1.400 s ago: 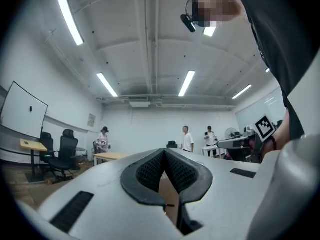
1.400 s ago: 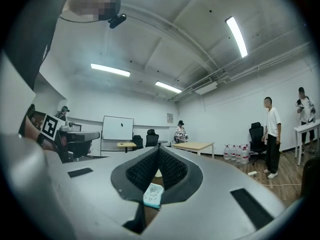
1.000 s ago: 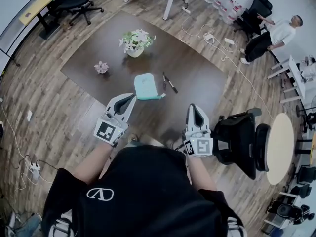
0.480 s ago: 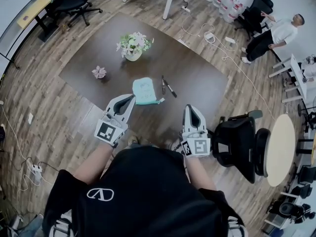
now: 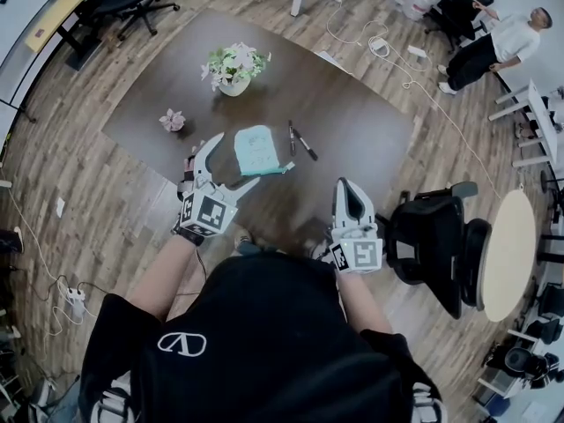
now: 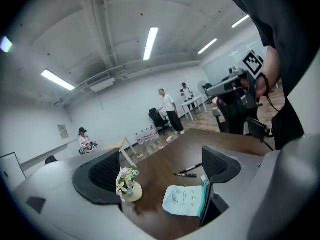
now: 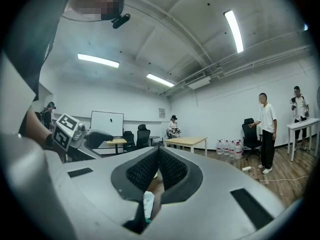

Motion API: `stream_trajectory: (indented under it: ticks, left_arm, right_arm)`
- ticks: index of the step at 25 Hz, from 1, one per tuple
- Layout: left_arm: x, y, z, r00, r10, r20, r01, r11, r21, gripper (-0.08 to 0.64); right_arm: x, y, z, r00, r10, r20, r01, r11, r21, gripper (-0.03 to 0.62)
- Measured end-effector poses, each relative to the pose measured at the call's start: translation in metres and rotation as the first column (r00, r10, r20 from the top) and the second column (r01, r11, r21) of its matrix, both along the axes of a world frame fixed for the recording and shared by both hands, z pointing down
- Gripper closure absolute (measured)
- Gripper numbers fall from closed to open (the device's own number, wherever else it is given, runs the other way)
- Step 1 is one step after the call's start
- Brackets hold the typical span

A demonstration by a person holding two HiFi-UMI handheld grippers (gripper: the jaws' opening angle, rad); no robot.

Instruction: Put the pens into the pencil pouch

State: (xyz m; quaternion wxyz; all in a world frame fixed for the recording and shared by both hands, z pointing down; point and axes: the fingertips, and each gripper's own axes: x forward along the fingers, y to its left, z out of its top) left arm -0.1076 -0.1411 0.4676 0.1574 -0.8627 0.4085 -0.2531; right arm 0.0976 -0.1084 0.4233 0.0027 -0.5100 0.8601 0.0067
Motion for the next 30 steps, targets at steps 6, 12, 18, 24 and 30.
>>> stream_trajectory:
  ticks: [6, 12, 18, 24, 30]
  left_arm:
    - [0.014, -0.025, 0.095, 0.966, 0.134, 0.221, -0.087, 0.973, -0.213, 0.080]
    - [0.028, -0.031, 0.216, 0.892, 0.286, 0.350, -0.125, 0.900, -0.417, 0.081]
    - [0.036, -0.035, 0.290, 0.832, 0.374, 0.410, -0.125, 0.846, -0.518, 0.084]
    - [0.032, -0.045, 0.335, 0.777, 0.421, 0.468, -0.097, 0.815, -0.571, 0.127]
    - [0.033, -0.038, 0.355, 0.729, 0.475, 0.493, -0.098, 0.785, -0.612, 0.297]
  right_arm:
    - [0.019, 0.004, 0.018, 1.000, 0.027, -0.013, -0.027, 0.998, -0.049, 0.594]
    - [0.040, 0.011, 0.045, 0.997, 0.065, -0.032, -0.068, 0.991, -0.115, 0.594]
    - [0.056, 0.016, 0.060, 0.994, 0.094, -0.053, -0.102, 0.983, -0.155, 0.594]
    - [0.065, 0.024, 0.071, 0.990, 0.118, -0.071, -0.129, 0.975, -0.182, 0.594]
    - [0.077, 0.032, 0.082, 0.986, 0.145, -0.084, -0.160, 0.964, -0.215, 0.594]
